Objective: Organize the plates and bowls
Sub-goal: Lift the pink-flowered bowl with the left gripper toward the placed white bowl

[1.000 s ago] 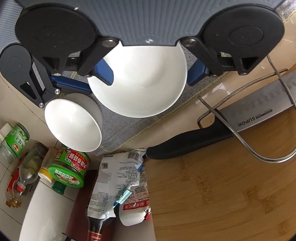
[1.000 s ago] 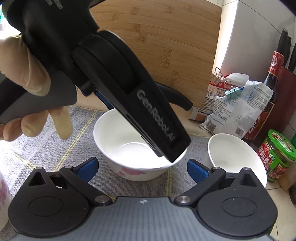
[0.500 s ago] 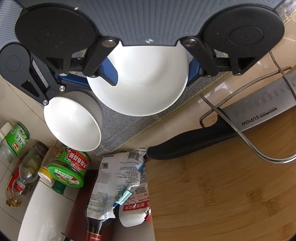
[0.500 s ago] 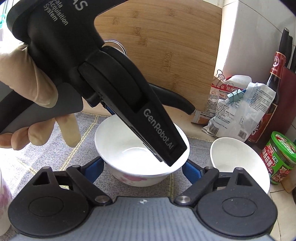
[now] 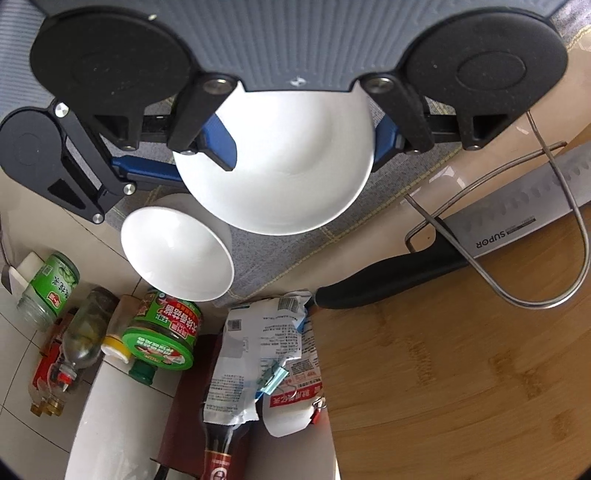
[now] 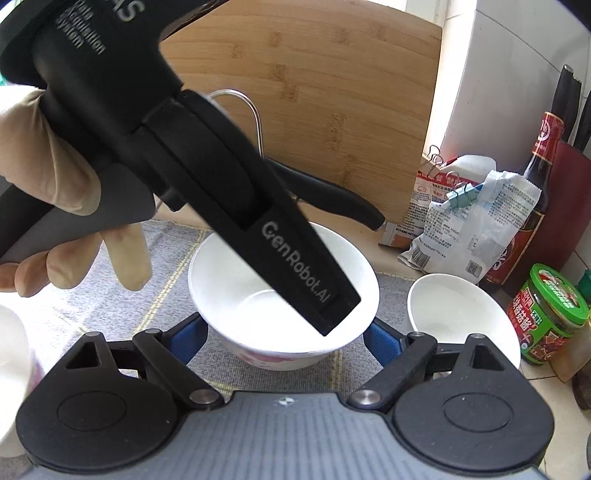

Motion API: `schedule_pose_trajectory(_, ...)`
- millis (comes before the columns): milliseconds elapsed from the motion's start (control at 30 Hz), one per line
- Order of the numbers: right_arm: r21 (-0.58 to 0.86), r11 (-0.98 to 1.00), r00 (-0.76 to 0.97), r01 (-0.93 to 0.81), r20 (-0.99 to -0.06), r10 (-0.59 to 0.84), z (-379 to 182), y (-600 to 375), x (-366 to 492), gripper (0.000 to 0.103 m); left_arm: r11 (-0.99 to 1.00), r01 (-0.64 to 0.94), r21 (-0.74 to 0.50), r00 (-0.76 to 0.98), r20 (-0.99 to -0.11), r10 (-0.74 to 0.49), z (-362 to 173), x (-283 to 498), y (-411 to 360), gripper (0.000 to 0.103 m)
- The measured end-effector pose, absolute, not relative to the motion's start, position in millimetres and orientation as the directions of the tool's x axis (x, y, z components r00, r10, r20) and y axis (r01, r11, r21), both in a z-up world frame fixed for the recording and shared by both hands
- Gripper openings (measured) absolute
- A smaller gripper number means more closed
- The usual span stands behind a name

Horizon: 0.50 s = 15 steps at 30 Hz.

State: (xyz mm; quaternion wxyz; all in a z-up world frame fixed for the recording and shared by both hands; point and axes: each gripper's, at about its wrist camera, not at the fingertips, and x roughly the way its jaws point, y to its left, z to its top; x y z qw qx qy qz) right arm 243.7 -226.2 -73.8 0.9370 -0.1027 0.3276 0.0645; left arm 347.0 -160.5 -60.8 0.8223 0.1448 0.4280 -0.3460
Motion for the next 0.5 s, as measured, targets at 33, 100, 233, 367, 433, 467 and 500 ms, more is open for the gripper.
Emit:
schedule_pose_trajectory(33,-0.147,0.970,0.776,-0.194,-0.628,0.060,-70,-225,240,0.093,0.717,0.695,-0.054,0.400,-0.799,-0.448,-57,342,-159,0.074)
schedule_pose_trajectory(100,-0.146,0.969,0.775,-0.199,-0.628,0.065,-64,-222,233,0.093,0.712,0.701,-0.049,0.407,-0.792,-0.455,-51,332,-155,0.074)
schedule_pose_trajectory(233,-0.130,0.965,0.763,-0.229,-0.639,0.095,-52,-214,217,0.093,0.717,0.695,-0.058,0.417,-0.780,-0.468,-39,312,-144,0.074)
schedule_pose_trajectory(367,-0.132,0.953,0.755,-0.272,-0.643,0.127,-42,-205,200,0.094,0.727,0.684,-0.063,0.431,-0.769,-0.472,-28,289,-130,0.074)
schedule_pose_trajectory(433,-0.128,0.948,0.751,-0.292,-0.644,0.145,-36,-202,191,0.093,0.738,0.671,-0.069,0.439,-0.766,-0.470,-23,279,-124,0.074)
schedule_pose_trajectory(467,-0.126,0.944,0.748,-0.304,-0.645,0.155,-33,-199,186,0.093,0.744,0.664,-0.070,0.442,-0.766,-0.467,-22,275,-121,0.074)
schedule_pose_trajectory(500,-0.126,0.941,0.746,-0.314,-0.646,0.163,-30,-197,182,0.093,0.749,0.659,-0.071,0.444,-0.767,-0.463,-21,272,-118,0.074)
